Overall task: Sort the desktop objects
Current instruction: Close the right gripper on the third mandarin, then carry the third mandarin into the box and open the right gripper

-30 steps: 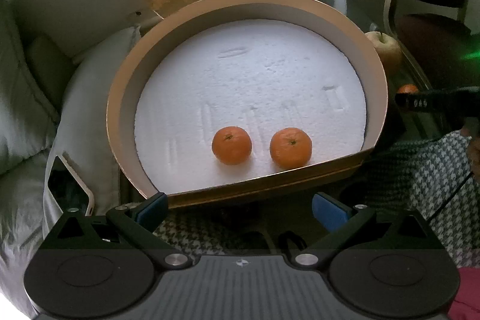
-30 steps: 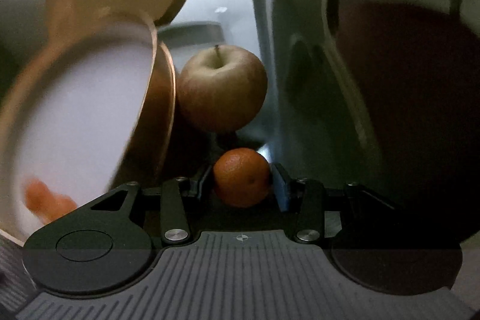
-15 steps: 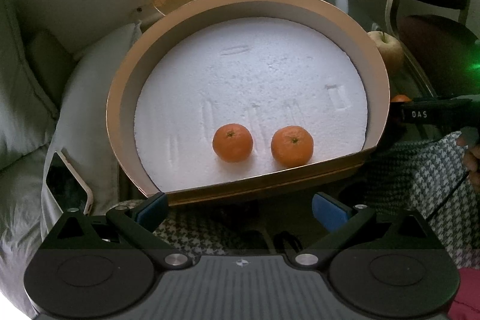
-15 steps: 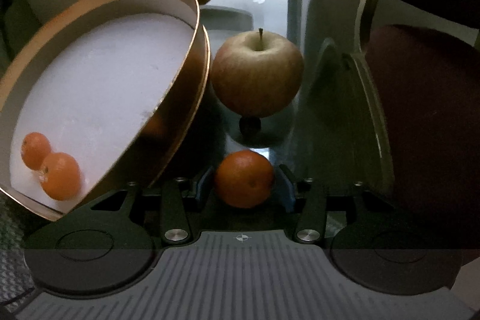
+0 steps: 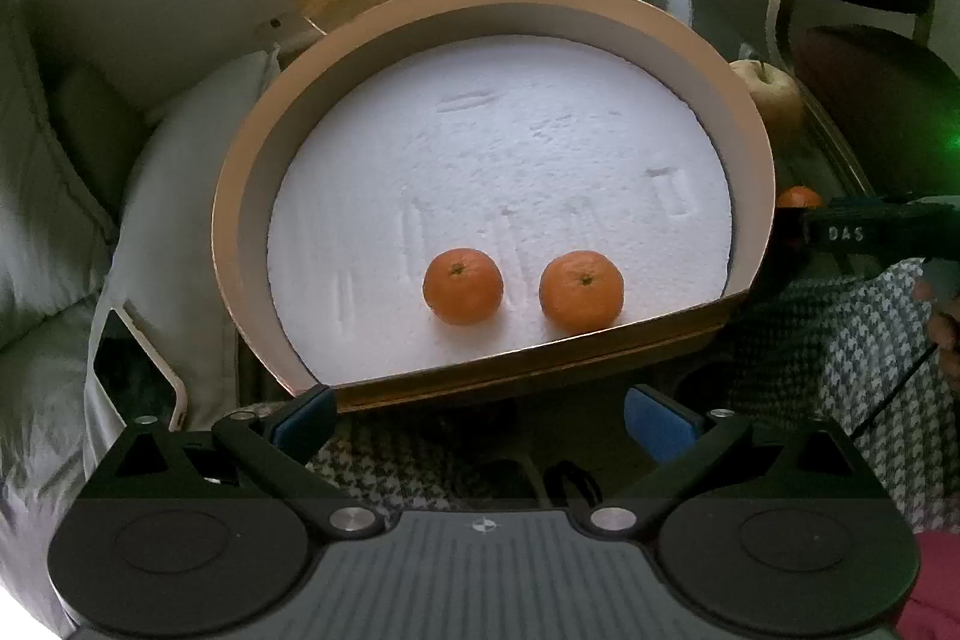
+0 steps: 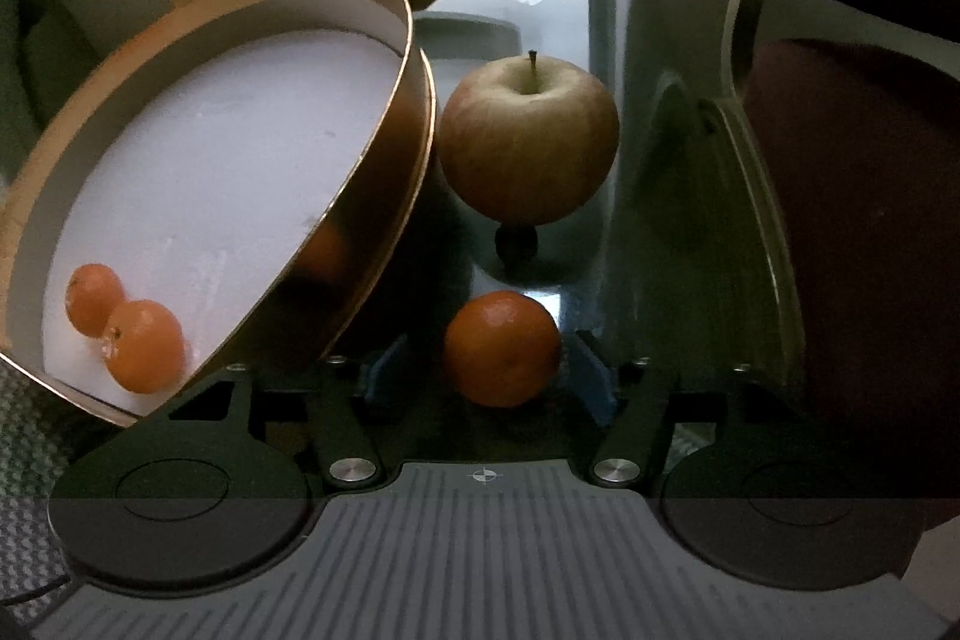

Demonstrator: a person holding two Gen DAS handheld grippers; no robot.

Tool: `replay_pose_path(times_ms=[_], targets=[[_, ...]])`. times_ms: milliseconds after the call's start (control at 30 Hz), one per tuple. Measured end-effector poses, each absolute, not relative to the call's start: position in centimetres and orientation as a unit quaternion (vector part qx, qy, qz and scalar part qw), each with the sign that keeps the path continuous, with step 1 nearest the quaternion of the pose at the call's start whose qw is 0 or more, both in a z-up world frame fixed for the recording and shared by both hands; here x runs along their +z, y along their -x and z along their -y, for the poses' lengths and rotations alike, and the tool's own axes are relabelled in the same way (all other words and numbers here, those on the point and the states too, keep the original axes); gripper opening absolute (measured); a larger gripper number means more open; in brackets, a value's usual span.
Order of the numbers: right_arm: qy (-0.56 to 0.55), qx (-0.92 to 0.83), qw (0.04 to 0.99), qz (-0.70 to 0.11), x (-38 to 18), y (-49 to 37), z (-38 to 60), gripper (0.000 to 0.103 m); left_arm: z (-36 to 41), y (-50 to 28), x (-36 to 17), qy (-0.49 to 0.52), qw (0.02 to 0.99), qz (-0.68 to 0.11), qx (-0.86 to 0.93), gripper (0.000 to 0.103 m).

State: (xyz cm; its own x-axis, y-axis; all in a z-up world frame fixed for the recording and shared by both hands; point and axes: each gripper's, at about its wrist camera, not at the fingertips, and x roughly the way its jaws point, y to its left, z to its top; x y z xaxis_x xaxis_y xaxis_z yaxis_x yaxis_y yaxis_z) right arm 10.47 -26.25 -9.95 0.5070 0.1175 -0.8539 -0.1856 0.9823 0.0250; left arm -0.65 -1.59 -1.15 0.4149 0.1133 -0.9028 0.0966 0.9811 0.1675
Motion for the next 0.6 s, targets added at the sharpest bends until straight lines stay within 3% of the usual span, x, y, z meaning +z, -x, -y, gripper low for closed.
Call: replay_pose_path(times_ms=[267, 400, 600], targets=[[-0.008, 0.095, 0.872, -0.481, -10.6, -10.7, 28.1, 0.065, 2.2, 0.6, -1.2, -0.108, 0.833, -0.543, -0.002, 0.102], [-0.014, 0.104, 0.868, -0.485, -10.9, -11.3, 28.2, 0.052, 2.2, 0.7, -1.2, -0.106, 0.833, -0.543, 0.000, 0.102], [0.001, 0.092, 0.870, -0.484, -10.8, -11.1, 27.9, 0.046, 2.0, 0.8, -1.1, -0.100, 0.835, -0.541, -0.001, 0.102]])
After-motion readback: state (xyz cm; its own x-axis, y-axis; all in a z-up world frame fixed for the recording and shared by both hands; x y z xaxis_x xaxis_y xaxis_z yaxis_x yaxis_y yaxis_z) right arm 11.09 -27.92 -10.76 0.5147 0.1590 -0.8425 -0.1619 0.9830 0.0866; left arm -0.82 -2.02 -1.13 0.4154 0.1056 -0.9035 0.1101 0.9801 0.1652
